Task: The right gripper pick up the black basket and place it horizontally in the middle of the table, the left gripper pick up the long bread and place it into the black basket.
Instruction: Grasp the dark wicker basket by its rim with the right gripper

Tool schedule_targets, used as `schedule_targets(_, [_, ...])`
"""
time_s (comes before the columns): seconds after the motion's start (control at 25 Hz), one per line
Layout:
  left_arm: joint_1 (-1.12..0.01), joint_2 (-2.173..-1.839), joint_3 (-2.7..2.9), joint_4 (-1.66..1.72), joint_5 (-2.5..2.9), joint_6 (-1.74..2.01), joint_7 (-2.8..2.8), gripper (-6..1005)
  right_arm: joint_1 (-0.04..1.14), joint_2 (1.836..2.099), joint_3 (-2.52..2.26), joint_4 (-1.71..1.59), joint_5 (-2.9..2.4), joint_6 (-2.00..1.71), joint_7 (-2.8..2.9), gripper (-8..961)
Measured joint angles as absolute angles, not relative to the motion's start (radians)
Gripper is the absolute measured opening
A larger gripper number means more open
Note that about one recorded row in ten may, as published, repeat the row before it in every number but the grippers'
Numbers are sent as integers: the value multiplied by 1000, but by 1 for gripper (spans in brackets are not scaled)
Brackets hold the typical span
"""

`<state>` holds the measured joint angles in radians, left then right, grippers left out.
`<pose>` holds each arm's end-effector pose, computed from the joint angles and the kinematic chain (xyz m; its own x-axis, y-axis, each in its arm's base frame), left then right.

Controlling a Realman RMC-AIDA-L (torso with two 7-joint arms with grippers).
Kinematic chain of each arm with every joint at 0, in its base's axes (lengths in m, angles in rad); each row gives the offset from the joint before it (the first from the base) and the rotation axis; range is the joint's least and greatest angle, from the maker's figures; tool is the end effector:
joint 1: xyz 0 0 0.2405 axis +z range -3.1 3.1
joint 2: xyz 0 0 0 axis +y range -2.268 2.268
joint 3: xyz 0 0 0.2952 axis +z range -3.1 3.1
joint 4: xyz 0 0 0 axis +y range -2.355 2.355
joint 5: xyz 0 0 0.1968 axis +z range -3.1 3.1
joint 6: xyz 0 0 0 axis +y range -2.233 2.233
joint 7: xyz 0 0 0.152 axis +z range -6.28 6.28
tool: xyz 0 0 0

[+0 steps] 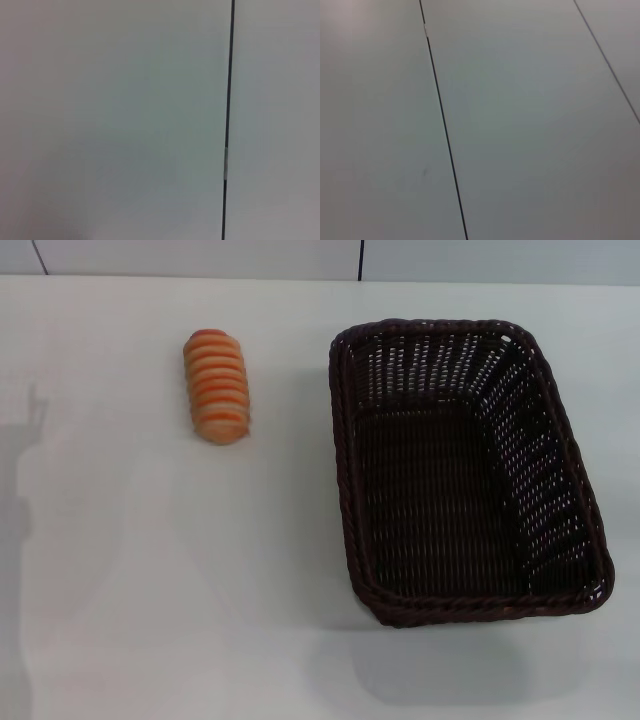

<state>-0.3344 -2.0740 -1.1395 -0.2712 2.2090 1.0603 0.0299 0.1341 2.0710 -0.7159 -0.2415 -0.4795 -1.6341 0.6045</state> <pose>-0.3997 0.3290 0.0127 0.6957 -0.0088 0.7183 0.7004 0.2304 -0.6755 0.4054 0.2242 0.1030 0.5166 0.4630 -0.7202 -0.8328 0.0764 -0.5482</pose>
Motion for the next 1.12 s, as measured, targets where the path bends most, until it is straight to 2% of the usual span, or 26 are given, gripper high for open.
schedule_targets(0.4, [-341, -2074, -1137, -271, 2209, 1060, 29, 850, 138, 2074, -717, -340, -579, -1587, 727, 831])
schedule_targets(0.52, [-343, -2074, -1137, -271, 2209, 1060, 29, 850, 117, 2075, -723, -509, -729, -1430, 914, 832])
schedule_targets(0.56, [-343, -2074, -1137, -271, 2208, 1059, 29, 850, 102, 2076, -741, -685, -927, -1290, 1142, 832])
schedule_targets(0.6, [-343, -2074, -1137, -270, 2207, 1059, 29, 850, 102, 2076, -741, -685, -927, -1290, 1142, 831])
schedule_targets(0.68, [-345, -2074, -1137, -266, 2202, 1057, 29, 850, 94, 2079, -767, -898, -1183, -1216, 1406, 831])
schedule_targets(0.96, [-348, -2074, -1138, -266, 2202, 1055, 29, 850, 103, 2076, -877, -1264, -1677, -1250, 1952, 830])
schedule_targets(1.12, [-350, -2073, -1143, -272, 2201, 1046, 29, 849, 106, 2074, -913, -1301, -1746, -1300, 2085, 830])
